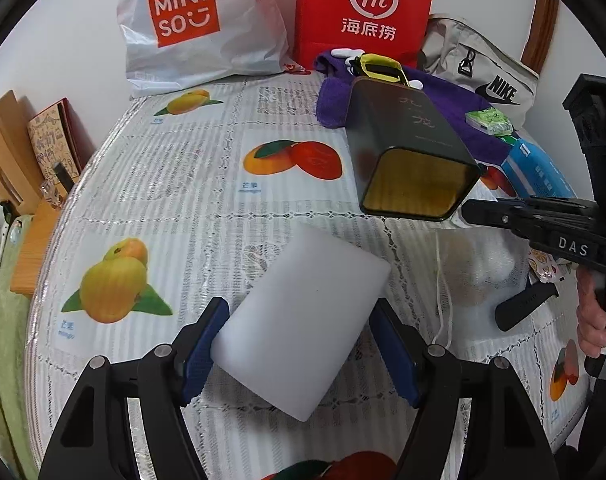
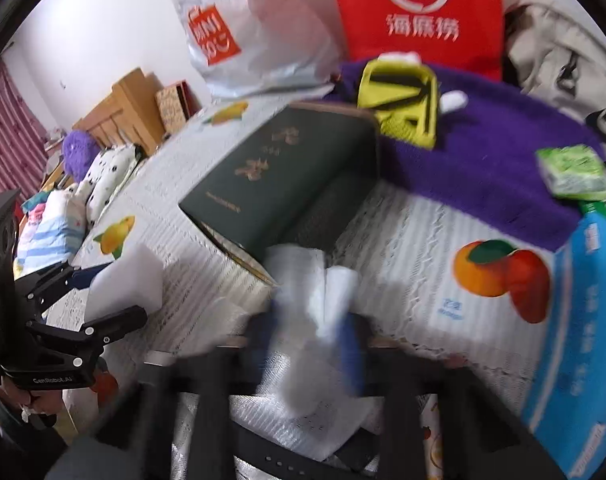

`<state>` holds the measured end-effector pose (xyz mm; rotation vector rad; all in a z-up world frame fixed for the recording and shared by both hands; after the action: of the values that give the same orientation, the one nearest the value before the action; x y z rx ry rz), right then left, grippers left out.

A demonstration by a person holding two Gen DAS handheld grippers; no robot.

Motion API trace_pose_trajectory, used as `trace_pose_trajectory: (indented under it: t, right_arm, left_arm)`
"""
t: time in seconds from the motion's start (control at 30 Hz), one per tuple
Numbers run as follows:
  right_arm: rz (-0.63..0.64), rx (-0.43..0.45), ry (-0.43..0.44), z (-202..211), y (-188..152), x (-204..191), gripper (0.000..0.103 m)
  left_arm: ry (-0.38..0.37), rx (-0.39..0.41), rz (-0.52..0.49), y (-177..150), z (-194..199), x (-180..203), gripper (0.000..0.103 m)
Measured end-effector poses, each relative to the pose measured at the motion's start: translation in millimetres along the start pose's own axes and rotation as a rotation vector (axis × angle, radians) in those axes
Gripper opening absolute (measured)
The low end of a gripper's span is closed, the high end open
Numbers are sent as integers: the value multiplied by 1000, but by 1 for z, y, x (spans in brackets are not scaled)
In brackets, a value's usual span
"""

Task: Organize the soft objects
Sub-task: 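Grasp the white tissue from the plastic pack with the right tool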

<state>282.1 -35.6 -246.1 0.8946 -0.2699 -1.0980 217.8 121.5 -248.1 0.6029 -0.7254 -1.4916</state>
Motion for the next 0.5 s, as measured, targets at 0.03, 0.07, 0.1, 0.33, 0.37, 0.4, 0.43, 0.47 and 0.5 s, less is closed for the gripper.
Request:
trace_pose_trajectory:
  t: [0.03, 0.07, 0.1, 0.33, 0.37, 0.4, 0.43, 0.47, 0.5]
  right_arm:
    - [5, 16, 2, 4, 2, -1, 7]
    - [5, 35, -1, 8, 4, -1, 7]
    - [-1, 65, 6, 16, 8, -2, 7]
    - [4, 215, -23, 76, 35, 0, 7]
    - [0, 229, -27, 84, 37, 2, 7]
    - [-7, 247, -33, 95, 38, 4, 7]
    - [-10, 255, -38, 101, 39, 5, 7]
    - [-9, 260, -44, 110, 37, 6, 7]
    - [-4, 261, -51, 117, 35, 7, 7]
  left_arm:
    - [0, 0, -2, 0, 0, 1, 71]
    - [0, -1, -5, -1, -1, 2, 71]
    - [3, -2, -6, -1, -1, 3, 71]
    - [10, 4, 11, -2, 4, 8, 71]
    - [10, 7, 12, -2, 6, 9, 71]
    - [10, 12, 13, -2, 8, 10, 71]
    - [7, 17, 14, -2, 11, 12, 71]
    - [0, 21, 14, -1, 14, 15, 71]
    - [-6, 27, 12, -1, 17, 18, 71]
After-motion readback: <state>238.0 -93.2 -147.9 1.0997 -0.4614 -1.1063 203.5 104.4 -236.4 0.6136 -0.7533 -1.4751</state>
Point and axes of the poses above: each gripper's, at about its wrist camera, not at the fingertips, and z roughly against the way its jaws point, x to its right, y to its top, the point moved 10 cm from there along -z, roughly the way its jaws point, and after that the axes turned 15 degrees about x, right-handed, at the moved point
